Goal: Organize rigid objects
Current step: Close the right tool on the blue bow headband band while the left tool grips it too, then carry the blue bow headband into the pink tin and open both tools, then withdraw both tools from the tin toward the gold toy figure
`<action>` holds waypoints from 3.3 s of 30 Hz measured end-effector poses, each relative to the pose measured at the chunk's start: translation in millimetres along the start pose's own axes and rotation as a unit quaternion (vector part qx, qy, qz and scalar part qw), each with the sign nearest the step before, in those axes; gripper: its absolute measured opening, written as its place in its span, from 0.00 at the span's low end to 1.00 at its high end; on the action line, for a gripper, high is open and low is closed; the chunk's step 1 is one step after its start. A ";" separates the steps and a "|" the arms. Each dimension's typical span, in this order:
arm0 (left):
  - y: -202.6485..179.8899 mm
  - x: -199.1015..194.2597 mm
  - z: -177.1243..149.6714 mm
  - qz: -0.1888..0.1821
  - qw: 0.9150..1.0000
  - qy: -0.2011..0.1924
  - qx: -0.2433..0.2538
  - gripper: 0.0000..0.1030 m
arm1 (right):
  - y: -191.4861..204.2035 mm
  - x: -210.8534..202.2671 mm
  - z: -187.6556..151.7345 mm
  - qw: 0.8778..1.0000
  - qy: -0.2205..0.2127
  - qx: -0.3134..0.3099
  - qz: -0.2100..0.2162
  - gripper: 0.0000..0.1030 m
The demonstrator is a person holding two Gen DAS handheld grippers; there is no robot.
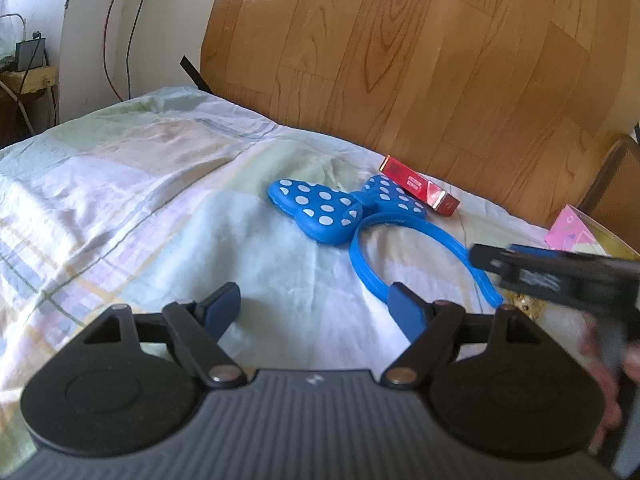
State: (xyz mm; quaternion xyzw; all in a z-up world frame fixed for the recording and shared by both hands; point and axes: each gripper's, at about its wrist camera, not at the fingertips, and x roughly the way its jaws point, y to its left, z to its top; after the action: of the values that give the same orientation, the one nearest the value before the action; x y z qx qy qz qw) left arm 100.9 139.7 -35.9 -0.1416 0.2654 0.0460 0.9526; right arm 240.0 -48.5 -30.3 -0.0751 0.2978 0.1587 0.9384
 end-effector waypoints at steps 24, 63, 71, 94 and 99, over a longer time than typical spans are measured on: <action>-18.3 -24.4 -24.8 0.006 0.998 0.002 0.064 0.07 | 16.6 -78.0 -70.8 0.997 -0.024 0.064 0.048 0.10; -357.2 12.7 -30.0 -0.127 0.956 0.038 0.263 0.48 | -272.5 -175.7 -130.0 0.931 -0.185 0.269 -0.161 0.30; -316.8 -25.2 -23.8 -0.118 0.963 0.018 0.244 0.49 | -239.9 -206.0 -136.8 0.928 -0.214 0.274 -0.131 0.33; -240.0 -73.9 -40.2 -0.127 0.965 -0.013 0.228 0.49 | -157.3 -247.5 -136.4 0.941 -0.208 0.258 -0.071 0.33; -233.1 -77.9 -46.8 -0.125 0.964 -0.020 0.232 0.51 | -148.1 -249.1 -141.1 0.943 -0.200 0.259 -0.066 0.33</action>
State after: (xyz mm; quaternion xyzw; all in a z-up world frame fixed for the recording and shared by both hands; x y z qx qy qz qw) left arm 49.2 -97.8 23.4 0.0521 0.2294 -0.1336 0.9627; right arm 22.8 -283.8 7.2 0.1842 0.1288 0.0258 0.9741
